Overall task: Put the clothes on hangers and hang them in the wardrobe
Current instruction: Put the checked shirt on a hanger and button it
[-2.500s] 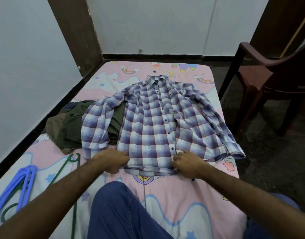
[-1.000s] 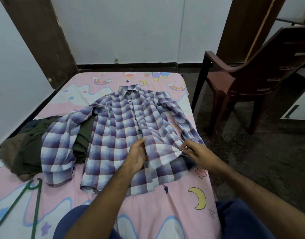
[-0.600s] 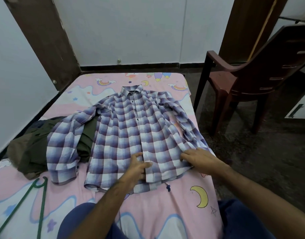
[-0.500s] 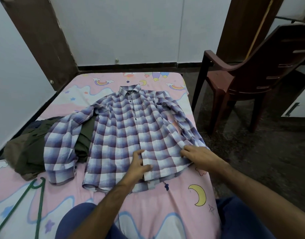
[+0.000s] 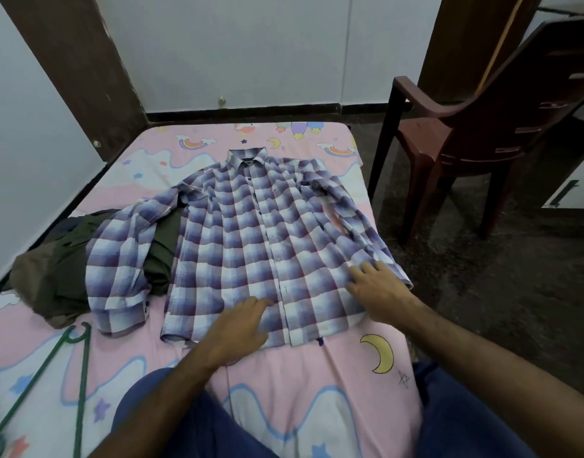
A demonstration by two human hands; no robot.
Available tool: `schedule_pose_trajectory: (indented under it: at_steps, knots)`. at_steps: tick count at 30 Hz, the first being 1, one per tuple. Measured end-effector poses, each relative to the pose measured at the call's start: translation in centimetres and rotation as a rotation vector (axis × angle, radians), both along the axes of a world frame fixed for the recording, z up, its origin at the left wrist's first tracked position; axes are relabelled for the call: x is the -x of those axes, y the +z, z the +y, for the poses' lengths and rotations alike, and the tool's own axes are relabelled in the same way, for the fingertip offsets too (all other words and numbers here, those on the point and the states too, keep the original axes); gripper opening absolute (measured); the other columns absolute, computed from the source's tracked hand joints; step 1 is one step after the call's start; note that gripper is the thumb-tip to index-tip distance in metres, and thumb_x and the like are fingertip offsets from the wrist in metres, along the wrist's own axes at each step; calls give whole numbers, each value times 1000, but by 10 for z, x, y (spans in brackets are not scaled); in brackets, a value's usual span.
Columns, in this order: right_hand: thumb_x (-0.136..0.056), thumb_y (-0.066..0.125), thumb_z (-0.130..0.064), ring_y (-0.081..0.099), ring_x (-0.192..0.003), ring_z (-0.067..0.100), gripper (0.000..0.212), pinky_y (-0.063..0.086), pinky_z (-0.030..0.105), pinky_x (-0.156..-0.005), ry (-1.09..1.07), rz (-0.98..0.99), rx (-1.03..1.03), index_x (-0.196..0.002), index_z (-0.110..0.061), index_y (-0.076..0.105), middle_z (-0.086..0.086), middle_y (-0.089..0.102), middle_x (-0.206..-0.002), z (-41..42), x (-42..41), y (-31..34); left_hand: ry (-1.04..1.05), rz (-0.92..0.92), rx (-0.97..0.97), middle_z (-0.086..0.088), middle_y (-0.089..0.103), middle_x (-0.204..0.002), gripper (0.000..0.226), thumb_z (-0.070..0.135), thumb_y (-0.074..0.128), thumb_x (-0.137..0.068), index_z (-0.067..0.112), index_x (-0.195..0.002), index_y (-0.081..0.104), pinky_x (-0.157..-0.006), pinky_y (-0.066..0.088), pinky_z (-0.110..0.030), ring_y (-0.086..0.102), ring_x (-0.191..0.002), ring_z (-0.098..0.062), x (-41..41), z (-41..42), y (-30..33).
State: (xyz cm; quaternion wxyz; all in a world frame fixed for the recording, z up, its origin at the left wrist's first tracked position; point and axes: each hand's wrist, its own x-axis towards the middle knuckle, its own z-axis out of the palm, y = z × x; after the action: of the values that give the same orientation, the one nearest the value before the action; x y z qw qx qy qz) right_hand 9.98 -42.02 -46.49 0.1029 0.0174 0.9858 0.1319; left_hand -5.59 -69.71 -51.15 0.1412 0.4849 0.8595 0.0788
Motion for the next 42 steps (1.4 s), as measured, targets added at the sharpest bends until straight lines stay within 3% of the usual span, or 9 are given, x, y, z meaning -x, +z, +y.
schedule_pose_trajectory:
  at_steps: [3,10,13,18,30,34,37,39,42]
  knots:
    - [-94,59,-31,47,-116,22,46,39,39,-96,108,-45,201,-138,-26,46,2,47,-134,-24,4,-15,-173,186,301,0,46,-135,60,41,58,-87,25,-142,40,-91,48,-37,51,-114,-23,4,-11,-3]
    - [-96,57,-25,61,-95,27,23,53,41,-71,111,121,79,-118,-19,55,5,58,-113,-33,10,-52,-198,457,236,-10,58,-116,34,5,51,-96,11,-129,45,-70,55,-40,64,-94,-28,-24,10,-15]
    - [-91,70,-25,63,-94,25,26,47,36,-62,20,212,163,-116,-20,61,3,61,-110,-14,22,-45,-155,388,246,-9,63,-116,26,4,48,-99,10,-124,51,-75,53,-38,67,-98,-29,-16,24,-7]
    - [-106,40,-31,60,-103,23,28,46,36,-72,89,57,290,-132,-29,48,2,61,-116,12,24,-26,-24,327,217,-7,67,-105,23,16,43,-99,15,-117,58,-68,46,-36,64,-92,-26,12,27,10]
    - [-99,22,-22,61,-57,26,63,28,31,-46,656,-89,64,-157,-39,5,5,67,-88,-30,-58,-39,-703,532,500,-7,70,-91,15,12,49,-99,15,-108,60,-66,55,-40,68,-76,-30,-49,-17,15]
    - [-101,34,-33,67,-77,30,63,45,35,-60,576,-275,201,-160,-43,14,7,70,-103,-44,-73,-35,-580,106,546,-5,67,-99,32,47,48,-99,18,-103,59,-68,43,-34,60,-81,-22,-63,-26,13]
    - [-99,57,-39,65,-95,19,41,43,27,-82,231,-600,575,-138,-28,59,2,73,-111,-59,-56,-11,-344,-279,366,4,62,-89,35,54,46,-99,22,-92,57,-73,47,-34,58,-80,-15,-42,-27,10]
    - [-99,58,-37,59,-72,7,19,41,23,-73,125,-484,760,-96,-22,69,-10,68,-82,-68,-35,-7,-173,-403,96,9,61,-87,15,33,52,-102,24,-91,57,-73,46,-24,57,-78,-7,-28,-23,5]
    - [-98,60,-23,55,-71,5,11,39,23,-67,-90,-126,808,-88,-26,58,-13,59,-80,-93,2,-21,145,-432,-208,7,66,-94,10,12,55,-100,19,-103,61,-69,51,-19,64,-84,-6,-21,-9,-6]
